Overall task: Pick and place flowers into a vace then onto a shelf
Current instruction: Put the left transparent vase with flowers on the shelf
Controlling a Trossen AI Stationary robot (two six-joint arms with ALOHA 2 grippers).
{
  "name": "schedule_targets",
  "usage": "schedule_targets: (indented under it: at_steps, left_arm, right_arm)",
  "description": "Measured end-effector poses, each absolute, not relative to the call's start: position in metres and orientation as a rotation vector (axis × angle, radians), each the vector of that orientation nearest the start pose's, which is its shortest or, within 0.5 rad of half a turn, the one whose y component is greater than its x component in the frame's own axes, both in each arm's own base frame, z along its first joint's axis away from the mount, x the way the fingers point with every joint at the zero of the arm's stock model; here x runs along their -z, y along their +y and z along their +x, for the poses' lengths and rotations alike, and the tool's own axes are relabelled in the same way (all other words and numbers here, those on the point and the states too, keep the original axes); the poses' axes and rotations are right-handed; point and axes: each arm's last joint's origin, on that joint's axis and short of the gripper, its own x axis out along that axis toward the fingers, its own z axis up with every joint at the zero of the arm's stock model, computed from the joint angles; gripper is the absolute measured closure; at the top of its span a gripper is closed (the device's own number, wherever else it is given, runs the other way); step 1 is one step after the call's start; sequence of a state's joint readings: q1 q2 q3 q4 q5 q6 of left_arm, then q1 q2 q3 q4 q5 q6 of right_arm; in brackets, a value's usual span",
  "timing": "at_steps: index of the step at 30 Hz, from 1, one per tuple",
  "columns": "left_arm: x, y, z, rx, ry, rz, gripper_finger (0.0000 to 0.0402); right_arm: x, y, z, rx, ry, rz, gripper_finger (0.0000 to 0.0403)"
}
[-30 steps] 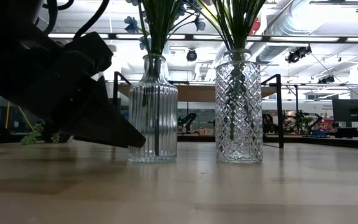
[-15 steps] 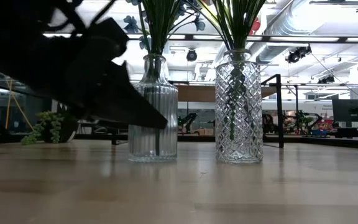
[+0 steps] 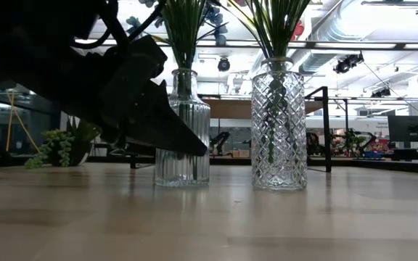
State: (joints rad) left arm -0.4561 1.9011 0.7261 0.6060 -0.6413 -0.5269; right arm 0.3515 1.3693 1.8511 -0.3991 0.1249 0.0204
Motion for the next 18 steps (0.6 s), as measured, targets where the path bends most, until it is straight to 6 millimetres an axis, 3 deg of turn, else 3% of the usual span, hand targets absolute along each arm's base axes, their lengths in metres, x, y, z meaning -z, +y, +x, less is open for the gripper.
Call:
schedule_targets:
  at_steps: [9,18]
  left_arm:
    - [-0.1015,-0.1308,0.3056,-0.306,0.418,-0.216,0.0085]
    - [-0.1013,-0.1304,0.3054,-0.325,0.412,-0.231,0.0074]
  right_arm:
    - [-0.5367,0.0836,0.2384,-0.227,-0.077,0.038,0.0210]
    - [-0.5367,0.0836,0.2384,-0.227,-0.077,0.038,0.0210]
